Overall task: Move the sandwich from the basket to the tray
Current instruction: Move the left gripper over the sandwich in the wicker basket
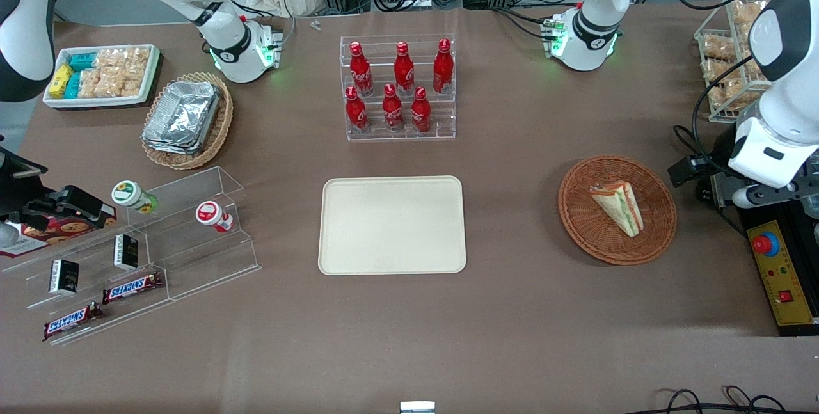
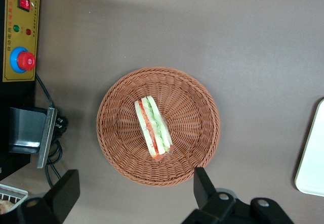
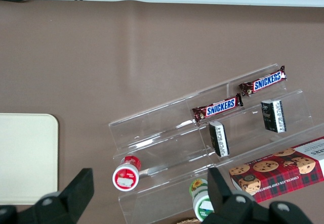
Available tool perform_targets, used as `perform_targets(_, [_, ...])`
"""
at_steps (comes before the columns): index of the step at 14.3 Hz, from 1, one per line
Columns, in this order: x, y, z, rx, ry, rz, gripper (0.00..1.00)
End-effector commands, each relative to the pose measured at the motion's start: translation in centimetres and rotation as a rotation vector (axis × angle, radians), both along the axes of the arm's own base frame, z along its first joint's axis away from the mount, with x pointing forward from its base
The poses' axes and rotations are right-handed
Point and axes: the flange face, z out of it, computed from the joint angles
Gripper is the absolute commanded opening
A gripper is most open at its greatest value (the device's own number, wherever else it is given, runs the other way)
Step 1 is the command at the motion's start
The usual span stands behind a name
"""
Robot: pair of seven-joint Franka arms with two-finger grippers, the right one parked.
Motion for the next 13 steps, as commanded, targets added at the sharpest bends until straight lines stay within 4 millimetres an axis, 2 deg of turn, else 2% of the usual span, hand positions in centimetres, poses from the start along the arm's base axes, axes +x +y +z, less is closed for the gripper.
perform_targets(1, [0.3, -0.3, -0.1, -0.001, 0.014, 0.022, 1.00])
perform_targets(5, [0.9, 0.1, -1.3, 0.012, 0.028, 0.017, 1.00])
perform_targets(8, [1.2, 0.5, -2.5, 0.011, 0.040, 0.100, 1.00])
perform_targets(10, [1.5, 0.4, -4.1, 0.011, 0.063, 0.135, 1.00])
perform_targets(13, [0.9, 0.0, -6.9, 0.011, 0.040, 0.224, 1.00])
